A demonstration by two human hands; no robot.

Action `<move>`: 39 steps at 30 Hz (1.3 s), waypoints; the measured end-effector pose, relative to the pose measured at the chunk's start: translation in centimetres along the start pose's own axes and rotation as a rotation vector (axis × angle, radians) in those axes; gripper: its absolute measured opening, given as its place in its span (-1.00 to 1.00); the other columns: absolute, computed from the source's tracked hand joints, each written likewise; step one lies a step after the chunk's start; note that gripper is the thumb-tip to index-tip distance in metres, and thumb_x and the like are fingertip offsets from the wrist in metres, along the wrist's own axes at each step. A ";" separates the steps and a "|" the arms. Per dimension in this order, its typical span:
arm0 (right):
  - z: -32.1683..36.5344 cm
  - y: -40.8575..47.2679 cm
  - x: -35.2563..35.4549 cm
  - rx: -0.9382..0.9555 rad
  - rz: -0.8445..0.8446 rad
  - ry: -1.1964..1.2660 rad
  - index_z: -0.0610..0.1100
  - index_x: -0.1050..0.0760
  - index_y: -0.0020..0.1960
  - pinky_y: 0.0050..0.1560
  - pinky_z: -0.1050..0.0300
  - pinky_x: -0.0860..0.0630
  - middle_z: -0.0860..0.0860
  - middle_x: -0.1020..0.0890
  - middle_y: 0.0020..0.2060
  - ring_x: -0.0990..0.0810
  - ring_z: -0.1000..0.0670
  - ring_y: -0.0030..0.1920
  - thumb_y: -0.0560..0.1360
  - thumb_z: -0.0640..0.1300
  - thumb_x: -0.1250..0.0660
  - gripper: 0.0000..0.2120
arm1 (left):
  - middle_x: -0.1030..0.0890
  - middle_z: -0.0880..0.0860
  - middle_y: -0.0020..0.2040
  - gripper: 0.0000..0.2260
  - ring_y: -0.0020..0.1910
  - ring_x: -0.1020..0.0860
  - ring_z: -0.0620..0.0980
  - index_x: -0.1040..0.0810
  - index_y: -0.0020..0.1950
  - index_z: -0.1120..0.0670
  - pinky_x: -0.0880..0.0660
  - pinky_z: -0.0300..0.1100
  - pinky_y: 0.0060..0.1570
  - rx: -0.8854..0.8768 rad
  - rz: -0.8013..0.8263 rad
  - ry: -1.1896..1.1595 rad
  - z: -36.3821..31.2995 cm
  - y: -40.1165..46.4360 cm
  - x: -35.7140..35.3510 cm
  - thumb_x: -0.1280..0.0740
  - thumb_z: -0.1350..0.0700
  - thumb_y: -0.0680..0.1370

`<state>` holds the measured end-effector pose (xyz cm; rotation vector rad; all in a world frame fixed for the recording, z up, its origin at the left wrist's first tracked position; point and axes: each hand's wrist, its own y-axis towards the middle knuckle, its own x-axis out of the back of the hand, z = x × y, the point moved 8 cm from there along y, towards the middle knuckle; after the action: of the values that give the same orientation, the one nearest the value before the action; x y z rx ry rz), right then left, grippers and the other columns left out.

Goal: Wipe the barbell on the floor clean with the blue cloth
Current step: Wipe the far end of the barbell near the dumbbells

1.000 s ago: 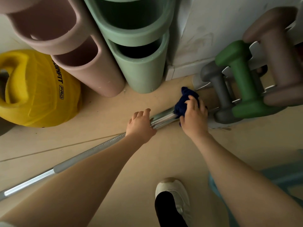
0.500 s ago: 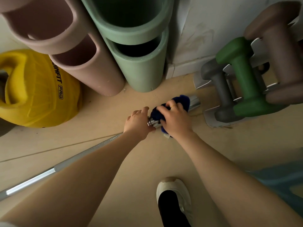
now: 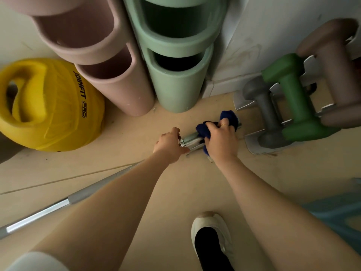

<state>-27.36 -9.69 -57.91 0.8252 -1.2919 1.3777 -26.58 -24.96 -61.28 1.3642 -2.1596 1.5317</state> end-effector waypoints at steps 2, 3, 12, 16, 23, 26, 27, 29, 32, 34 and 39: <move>1.9 -1.0 -0.6 0.109 0.070 0.001 -0.02 -0.43 0.28 -0.07 -0.05 -0.50 -0.14 -0.40 0.16 -0.45 -0.20 0.07 0.47 -0.11 -0.31 -0.63 | -0.44 0.12 0.31 -0.37 0.29 -0.39 0.17 -0.24 0.43 0.10 -0.38 0.04 0.25 -0.024 -0.010 0.063 -0.2 -0.3 0.1 -0.44 0.03 0.44; 3.0 -1.8 -1.1 0.181 0.115 0.014 -0.01 -0.41 0.29 -0.07 -0.04 -0.50 -0.12 -0.39 0.15 -0.44 -0.18 0.06 0.48 -0.10 -0.30 -0.62 | -0.44 0.11 0.31 -0.39 0.30 -0.37 0.15 -0.25 0.42 0.10 -0.38 0.01 0.24 -0.044 -0.020 0.111 -0.4 -0.5 0.1 -0.42 0.01 0.45; -0.5 -0.8 0.3 0.058 0.040 -0.057 0.03 -0.43 0.29 -0.02 -0.03 -0.44 -0.13 -0.42 0.18 -0.38 -0.20 0.17 0.47 -0.15 -0.31 -0.60 | -0.44 0.08 0.31 -0.46 0.33 -0.35 0.09 -0.32 0.41 0.10 -0.33 -0.05 0.30 -0.150 -0.049 0.072 -0.7 -0.7 0.3 -0.39 0.04 0.48; 2.8 -1.9 0.0 0.124 0.107 -0.181 -0.06 -0.37 0.27 0.09 -0.10 -0.38 -0.18 -0.34 0.27 -0.33 -0.25 0.20 0.52 -0.18 -0.20 -0.67 | -0.40 0.09 0.37 -0.39 0.37 -0.31 0.11 -0.27 0.45 0.10 -0.32 -0.04 0.33 -0.106 0.013 0.034 0.1 -0.4 0.0 -0.41 0.04 0.46; 2.4 -1.0 -1.3 0.270 0.147 -0.073 0.03 -0.42 0.27 0.12 -0.06 -0.33 -0.08 -0.40 0.23 -0.35 -0.19 0.21 0.49 -0.19 -0.25 -0.64 | -0.28 0.10 0.48 -0.35 0.44 -0.27 0.07 -0.17 0.49 0.16 -0.24 -0.20 0.33 -0.053 0.174 0.068 -0.4 -0.1 -1.1 -0.38 0.04 0.50; 0.6 -0.5 -0.5 0.108 0.079 -0.107 -0.03 -0.43 0.25 0.08 -0.08 -0.36 -0.12 -0.40 0.25 -0.34 -0.22 0.21 0.50 -0.22 -0.22 -0.67 | -0.34 0.07 0.45 -0.39 0.40 -0.32 0.06 -0.24 0.46 0.15 -0.26 -0.20 0.30 -0.047 0.154 0.066 -0.2 -0.5 -1.3 -0.40 0.04 0.49; 1.2 -0.9 -0.7 0.117 0.109 -0.121 -0.04 -0.41 0.26 0.09 -0.09 -0.36 -0.12 -0.39 0.27 -0.33 -0.23 0.23 0.50 -0.22 -0.22 -0.66 | -0.36 0.08 0.43 -0.38 0.39 -0.33 0.07 -0.25 0.46 0.15 -0.27 -0.17 0.31 -0.047 0.142 0.072 -0.2 -0.6 -1.4 -0.41 0.04 0.48; 3.2 -1.9 -1.8 0.236 0.187 -0.120 -0.03 -0.36 0.29 0.13 -0.09 -0.32 -0.09 -0.39 0.28 -0.32 -0.21 0.25 0.48 -0.19 -0.26 -0.62 | -0.43 0.10 0.36 -0.35 0.36 -0.37 0.12 -0.25 0.45 0.13 -0.32 -0.07 0.32 -0.056 0.111 0.102 -0.4 -0.6 -1.5 -0.44 0.02 0.44; 4.0 -2.5 -2.8 0.425 0.235 -0.082 0.01 -0.34 0.30 0.18 -0.04 -0.28 -0.01 -0.44 0.26 -0.36 -0.13 0.26 0.44 -0.14 -0.31 -0.56 | -0.50 0.11 0.27 -0.34 0.28 -0.42 0.15 -0.26 0.41 0.09 -0.39 0.03 0.23 -0.082 0.074 0.170 -0.7 -0.9 -1.9 -0.46 0.00 0.40; 2.3 -1.8 -2.5 0.417 0.190 -0.038 0.02 -0.38 0.24 0.22 -0.01 -0.26 0.03 -0.49 0.22 -0.40 -0.10 0.25 0.44 -0.18 -0.29 -0.61 | -0.48 0.09 0.32 -0.31 0.30 -0.42 0.14 -0.20 0.46 0.07 -0.38 0.02 0.25 -0.069 0.071 0.201 -0.6 -1.0 -2.1 -0.45 0.00 0.42; -1.8 -0.7 -1.1 0.219 -0.019 0.035 -0.08 -0.48 0.16 0.34 -0.13 -0.27 -0.06 -0.58 0.12 -0.47 -0.15 0.23 0.38 -0.25 -0.37 -0.64 | -0.46 0.05 0.34 -0.31 0.28 -0.43 0.13 -0.15 0.48 0.04 -0.40 -0.01 0.23 -0.024 0.077 0.220 -0.4 -1.0 -1.9 -0.42 0.00 0.46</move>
<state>-26.15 -8.30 -59.09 0.9540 -1.1163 1.5300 -24.90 -23.60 -61.53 1.0598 -2.1091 1.5944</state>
